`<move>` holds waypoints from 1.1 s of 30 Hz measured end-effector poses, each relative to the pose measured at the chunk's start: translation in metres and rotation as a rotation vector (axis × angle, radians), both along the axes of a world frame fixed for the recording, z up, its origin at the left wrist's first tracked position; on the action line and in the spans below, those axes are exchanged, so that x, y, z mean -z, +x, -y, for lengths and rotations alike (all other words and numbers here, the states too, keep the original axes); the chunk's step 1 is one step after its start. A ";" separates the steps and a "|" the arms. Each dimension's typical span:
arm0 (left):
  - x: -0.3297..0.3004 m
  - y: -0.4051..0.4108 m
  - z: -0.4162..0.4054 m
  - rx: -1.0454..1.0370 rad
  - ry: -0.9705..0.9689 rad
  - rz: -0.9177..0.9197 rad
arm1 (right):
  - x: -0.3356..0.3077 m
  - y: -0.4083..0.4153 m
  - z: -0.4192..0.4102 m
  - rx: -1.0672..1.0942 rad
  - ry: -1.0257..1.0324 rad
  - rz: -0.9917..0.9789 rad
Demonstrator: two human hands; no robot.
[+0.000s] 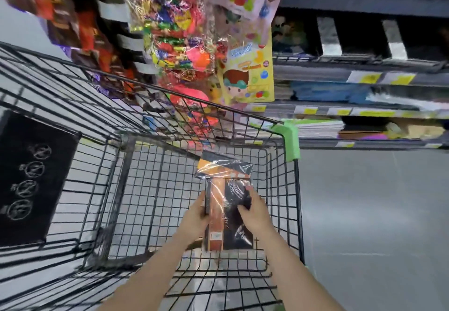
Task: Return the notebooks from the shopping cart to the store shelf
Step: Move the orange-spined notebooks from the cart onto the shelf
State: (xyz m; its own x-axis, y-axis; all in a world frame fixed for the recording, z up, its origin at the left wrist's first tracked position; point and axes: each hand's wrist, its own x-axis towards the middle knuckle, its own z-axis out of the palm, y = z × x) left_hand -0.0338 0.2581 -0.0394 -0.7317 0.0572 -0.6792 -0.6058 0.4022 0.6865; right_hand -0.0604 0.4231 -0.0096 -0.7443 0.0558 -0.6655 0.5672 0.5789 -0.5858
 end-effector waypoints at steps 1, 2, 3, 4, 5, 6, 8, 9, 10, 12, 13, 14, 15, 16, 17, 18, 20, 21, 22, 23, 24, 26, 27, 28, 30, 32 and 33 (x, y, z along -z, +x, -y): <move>-0.009 -0.004 0.006 -0.028 0.005 -0.030 | -0.004 -0.006 0.003 0.003 -0.044 -0.019; -0.018 -0.007 0.010 -0.057 0.019 -0.067 | -0.008 -0.011 0.006 -0.003 -0.089 -0.040; -0.026 -0.010 0.018 -0.095 0.034 -0.096 | -0.011 -0.017 0.009 -0.011 -0.134 -0.052; -0.034 -0.013 0.026 -0.141 0.057 -0.114 | -0.011 -0.022 0.013 -0.019 -0.191 -0.058; -0.039 -0.014 0.036 -0.189 0.076 -0.111 | -0.012 -0.027 0.016 -0.038 -0.221 -0.056; -0.039 -0.015 0.048 -0.229 0.082 -0.104 | -0.011 -0.032 0.017 -0.058 -0.230 -0.069; -0.037 -0.017 0.072 -0.283 0.073 -0.081 | -0.005 -0.043 0.017 -0.107 -0.154 -0.121; -0.030 -0.017 0.085 -0.321 0.051 -0.066 | -0.001 -0.049 0.015 -0.141 -0.078 -0.145; -0.025 -0.018 0.096 -0.350 0.035 -0.057 | 0.005 -0.057 0.013 -0.184 0.003 -0.183; -0.014 -0.019 0.112 -0.400 -0.003 -0.055 | 0.016 -0.073 0.008 -0.275 0.140 -0.221; -0.008 -0.020 0.118 -0.422 -0.016 -0.049 | 0.022 -0.080 0.006 -0.315 0.203 -0.201; -0.002 -0.021 0.122 -0.425 -0.016 -0.041 | 0.029 -0.087 0.005 -0.363 0.278 -0.194; 0.002 -0.022 0.125 -0.427 -0.016 -0.033 | 0.035 -0.093 0.004 -0.416 0.360 -0.199; 0.007 -0.023 0.126 -0.414 -0.026 -0.034 | 0.043 -0.098 0.003 -0.462 0.432 -0.197; 0.011 -0.024 0.126 -0.409 -0.032 -0.041 | 0.049 -0.102 0.004 -0.501 0.496 -0.180; 0.015 -0.025 0.126 -0.406 -0.037 -0.048 | 0.056 -0.105 0.005 -0.547 0.554 -0.141; 0.020 -0.026 0.125 -0.419 -0.038 -0.040 | 0.064 -0.103 0.009 -0.642 0.648 -0.078; 0.020 -0.026 0.124 -0.428 -0.034 -0.032 | 0.067 -0.100 0.011 -0.662 0.682 -0.067; 0.022 -0.026 0.123 -0.430 -0.030 -0.030 | 0.071 -0.096 0.012 -0.645 0.703 -0.071; 0.020 -0.025 0.122 -0.427 -0.026 -0.042 | 0.071 -0.092 0.013 -0.611 0.707 -0.068; 0.019 -0.025 0.122 -0.425 -0.024 -0.052 | 0.072 -0.090 0.013 -0.579 0.702 -0.065; 0.014 -0.024 0.125 -0.422 -0.018 -0.047 | 0.069 -0.088 0.013 -0.558 0.694 -0.067; 0.011 -0.024 0.127 -0.421 -0.018 -0.042 | 0.067 -0.087 0.013 -0.562 0.687 -0.082; 0.011 -0.024 0.129 -0.419 -0.024 -0.036 | 0.065 -0.085 0.014 -0.570 0.675 -0.100; 0.006 -0.020 0.131 -0.406 -0.057 -0.028 | 0.062 -0.080 0.016 -0.578 0.630 -0.109; 0.001 -0.015 0.132 -0.409 -0.063 -0.020 | 0.062 -0.072 0.018 -0.566 0.587 -0.094; 0.001 -0.012 0.133 -0.416 -0.051 -0.020 | 0.062 -0.069 0.018 -0.565 0.586 -0.082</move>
State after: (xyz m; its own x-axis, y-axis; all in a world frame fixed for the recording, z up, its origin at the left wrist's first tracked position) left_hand -0.0458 0.1252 -0.0402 -0.6980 -0.2795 -0.6593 -0.7108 0.1593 0.6851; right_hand -0.1296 0.4051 -0.0719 -0.8094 -0.0206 -0.5869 0.0662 0.9898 -0.1260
